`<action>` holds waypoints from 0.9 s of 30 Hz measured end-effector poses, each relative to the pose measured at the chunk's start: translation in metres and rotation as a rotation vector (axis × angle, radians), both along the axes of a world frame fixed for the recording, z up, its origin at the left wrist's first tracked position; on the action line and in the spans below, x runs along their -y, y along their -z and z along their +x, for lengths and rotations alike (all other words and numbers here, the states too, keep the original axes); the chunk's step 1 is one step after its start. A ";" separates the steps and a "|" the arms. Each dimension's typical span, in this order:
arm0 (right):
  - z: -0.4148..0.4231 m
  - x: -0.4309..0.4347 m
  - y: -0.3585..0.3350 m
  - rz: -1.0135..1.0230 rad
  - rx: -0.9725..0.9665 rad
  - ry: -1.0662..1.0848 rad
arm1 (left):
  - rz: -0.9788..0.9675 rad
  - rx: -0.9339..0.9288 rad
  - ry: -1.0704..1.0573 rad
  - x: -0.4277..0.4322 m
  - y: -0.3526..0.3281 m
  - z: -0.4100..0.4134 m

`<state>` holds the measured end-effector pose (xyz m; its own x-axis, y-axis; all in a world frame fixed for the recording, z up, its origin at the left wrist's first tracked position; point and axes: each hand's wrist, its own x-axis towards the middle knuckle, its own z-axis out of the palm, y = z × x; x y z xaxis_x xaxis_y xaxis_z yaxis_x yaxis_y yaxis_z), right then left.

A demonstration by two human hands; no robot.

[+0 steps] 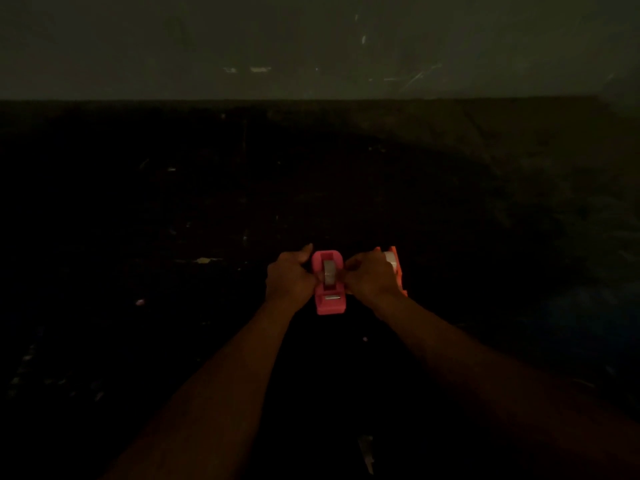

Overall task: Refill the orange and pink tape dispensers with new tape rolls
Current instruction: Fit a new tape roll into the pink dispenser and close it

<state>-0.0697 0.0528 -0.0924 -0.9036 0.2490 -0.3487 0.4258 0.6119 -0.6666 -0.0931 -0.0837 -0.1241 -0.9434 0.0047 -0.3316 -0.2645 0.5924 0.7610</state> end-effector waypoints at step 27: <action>0.007 -0.006 -0.015 0.393 -0.136 -0.556 | 0.050 0.098 0.100 0.005 0.003 -0.006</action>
